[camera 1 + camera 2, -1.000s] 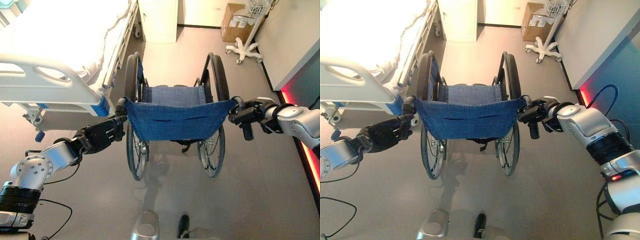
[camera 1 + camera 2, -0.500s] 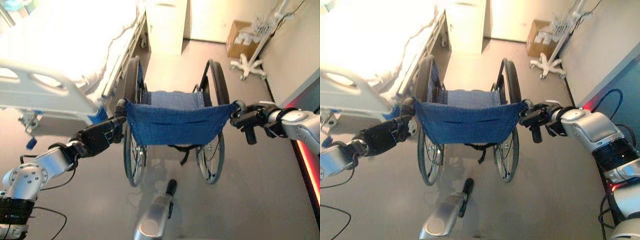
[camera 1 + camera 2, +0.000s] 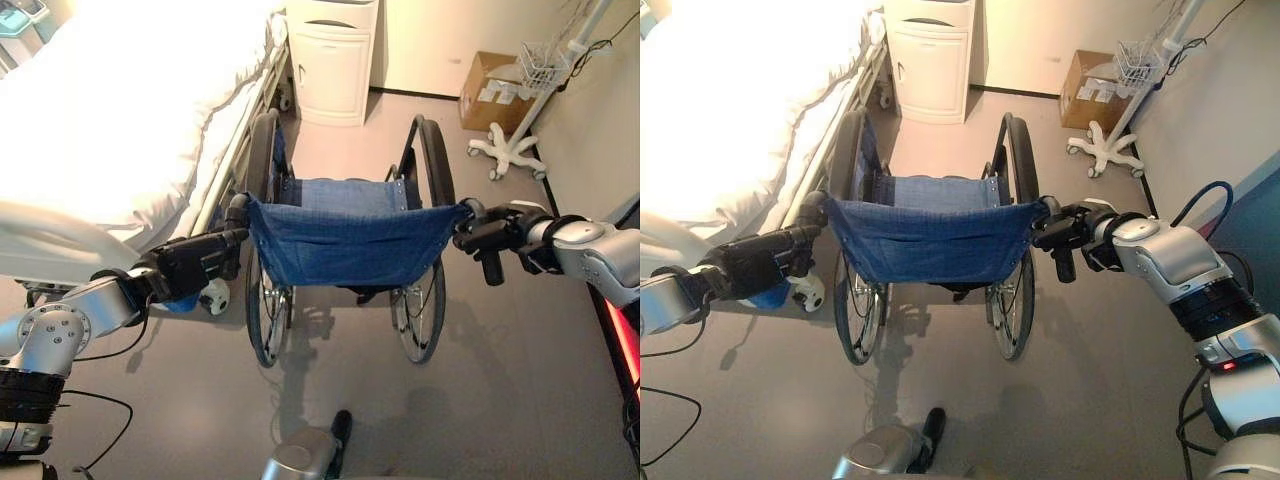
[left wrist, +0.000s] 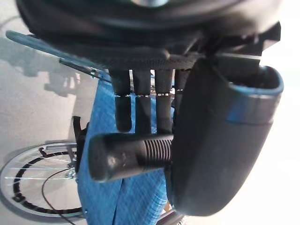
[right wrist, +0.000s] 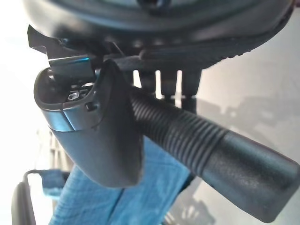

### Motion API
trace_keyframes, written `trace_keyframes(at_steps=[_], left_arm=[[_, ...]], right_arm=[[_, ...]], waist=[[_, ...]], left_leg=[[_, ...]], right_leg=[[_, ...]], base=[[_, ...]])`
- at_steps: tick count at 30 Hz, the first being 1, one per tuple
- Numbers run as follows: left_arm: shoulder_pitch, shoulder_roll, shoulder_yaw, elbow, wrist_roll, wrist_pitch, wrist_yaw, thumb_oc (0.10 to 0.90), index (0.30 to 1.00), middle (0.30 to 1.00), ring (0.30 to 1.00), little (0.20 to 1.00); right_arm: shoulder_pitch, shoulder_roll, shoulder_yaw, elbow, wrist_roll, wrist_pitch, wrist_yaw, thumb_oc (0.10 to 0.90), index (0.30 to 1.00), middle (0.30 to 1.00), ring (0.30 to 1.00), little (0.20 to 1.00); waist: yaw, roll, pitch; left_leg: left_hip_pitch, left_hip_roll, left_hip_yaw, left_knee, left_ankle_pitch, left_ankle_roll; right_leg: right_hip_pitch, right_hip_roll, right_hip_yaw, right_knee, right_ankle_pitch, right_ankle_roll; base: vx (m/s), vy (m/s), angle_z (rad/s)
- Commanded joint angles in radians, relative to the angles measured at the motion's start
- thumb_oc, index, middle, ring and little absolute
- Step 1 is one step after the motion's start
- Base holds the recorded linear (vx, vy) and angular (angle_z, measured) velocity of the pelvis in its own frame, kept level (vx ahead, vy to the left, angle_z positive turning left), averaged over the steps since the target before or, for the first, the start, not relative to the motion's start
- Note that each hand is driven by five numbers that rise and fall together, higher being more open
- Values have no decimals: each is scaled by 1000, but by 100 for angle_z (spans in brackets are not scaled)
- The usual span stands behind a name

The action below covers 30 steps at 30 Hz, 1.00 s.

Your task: Push the wheelchair next to the bed

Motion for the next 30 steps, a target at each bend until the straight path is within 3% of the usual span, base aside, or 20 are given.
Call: trace_keyframes(at_steps=[1,2,4,5,7,10,13,14,15,16,17,18,20,23,26,27,28,29,30], left_arm=[[-124,37,24,-48,-134,-175,-115,400,300,300,300,300],[-128,35,20,-49,-135,-178,-113,400,300,300,300,300],[-175,11,-30,-68,-139,-206,-80,400,300,300,300,300],[-184,6,-40,-70,-136,-210,-73,400,300,300,300,300],[-215,-8,-63,-78,-134,-210,-37,400,300,300,300,300],[-224,-20,-60,-72,-131,-207,-32,400,300,300,300,300],[-181,-38,-36,-89,-129,-192,-51,400,300,300,300,300],[-156,-40,-22,-108,-140,-189,-36,400,300,300,300,300],[-146,-42,-15,-114,-144,-188,-31,400,300,300,300,300],[-123,-49,-1,-125,-146,-185,-31,400,300,300,300,300],[-118,-51,1,-128,-148,-186,-30,400,300,300,300,300],[-94,-52,15,-133,-144,-190,-48,400,300,300,300,300],[-71,-52,40,-138,-137,-178,-68,400,300,300,300,300],[-43,-44,70,-144,-135,-163,-79,400,300,300,300,300],[-36,-34,85,-137,-135,-144,-94,400,300,300,300,300],[-37,-31,85,-137,-131,-139,-101,400,300,300,300,300],[-27,-35,87,-138,-115,-140,-119,400,300,300,300,300],[-9,-48,89,-145,-95,-145,-130,400,300,300,300,300],[-3,-51,90,-148,-89,-145,-134,400,300,300,300,300]], right_arm=[[-72,-22,-33,-179,-38,-285,150,400,300,300,300,300],[-73,-25,-34,-178,-38,-287,151,400,300,300,300,300],[-90,-56,-33,-174,-31,-297,139,400,300,300,300,300],[-93,-58,-32,-176,-30,-294,136,400,300,300,300,300],[-106,-79,-54,-215,-5,-248,129,400,300,300,300,300],[-122,-89,-58,-224,9,-230,132,400,300,300,300,300],[-125,-96,-48,-220,12,-218,142,400,300,300,300,300],[-115,-105,-48,-227,11,-218,148,400,300,300,300,300],[-111,-108,-47,-230,10,-218,147,400,300,300,300,300],[-100,-114,-41,-238,14,-221,130,400,300,300,300,300],[-98,-115,-39,-240,17,-222,125,400,300,300,300,300],[-87,-112,-37,-243,21,-229,111,400,300,300,300,300],[-80,-113,-40,-255,41,-224,100,400,300,300,300,300],[-70,-114,-44,-277,56,-202,84,400,300,300,300,300],[-70,-95,-47,-280,68,-183,56,400,300,300,300,300],[-73,-86,-45,-275,74,-178,40,400,300,300,300,300],[-64,-81,-49,-271,86,-184,16,400,300,300,300,300],[-45,-77,-61,-272,88,-192,4,400,300,300,300,300],[-38,-76,-65,-274,91,-194,-1,400,300,300,300,300]], waist=[[-58,42,-166],[-63,45,-161],[-118,47,-119],[-130,45,-113],[-173,28,-92],[-187,27,-99],[-196,34,-138],[-197,34,-147],[-198,31,-148],[-192,12,-141],[-191,11,-140],[-176,-5,-122],[-160,-10,-106],[-143,-4,-97],[-130,1,-92],[-126,7,-92],[-122,20,-92],[-117,33,-92],[-115,30,-91]], left_leg=[[-140,-19,-77,158,22,-137],[-136,-19,-83,162,17,-139],[-51,-17,-127,160,-69,-141],[-32,-17,-132,157,-85,-141],[57,-2,-158,168,-171,-138],[86,27,-156,190,-172,-143],[112,95,-169,294,-54,-197],[101,114,-157,366,17,-222],[89,117,-151,410,42,-229],[4,108,-121,615,112,-247],[-17,106,-118,643,116,-249],[-116,72,-98,830,132,-254],[-197,41,-91,904,120,-245],[-219,36,-93,854,109,-232],[-221,48,-92,707,112,-222],[-220,67,-88,606,124,-222],[-209,114,-73,400,160,-230],[-213,144,-78,282,192,-241],[-204,144,-77,262,199,-243]], right_leg=[[31,21,-11,-443,272,-35],[28,18,-10,-459,272,-36],[-87,-42,17,-569,393,3],[-112,-54,21,-583,426,15],[-195,-84,41,-631,520,58],[-198,-69,33,-601,503,45],[-176,-18,11,-559,441,-12],[-159,-9,-4,-557,425,-32],[-150,-9,-8,-558,421,-40],[-107,-17,-15,-566,410,-62],[-101,-16,-17,-566,408,-65],[-63,-21,-19,-561,398,-85],[-24,-14,-15,-558,390,-92],[7,3,-5,-559,378,-92],[40,30,17,-561,355,-96],[51,43,21,-559,339,-97],[78,63,24,-566,308,-100],[98,77,29,-571,284,-101],[105,74,31,-572,280,-101]], base=[[188,-32,60],[204,-73,66],[272,-137,61],[367,-177,69],[521,-229,67],[418,-183,57],[417,-193,60],[253,-144,40],[267,-227,33],[184,-189,18],[292,-278,0],[232,-175,-6],[296,-138,-9],[261,-29,-1],[216,11,2],[307,88,-10],[381,168,5],[314,159,17],[298,163,13]])
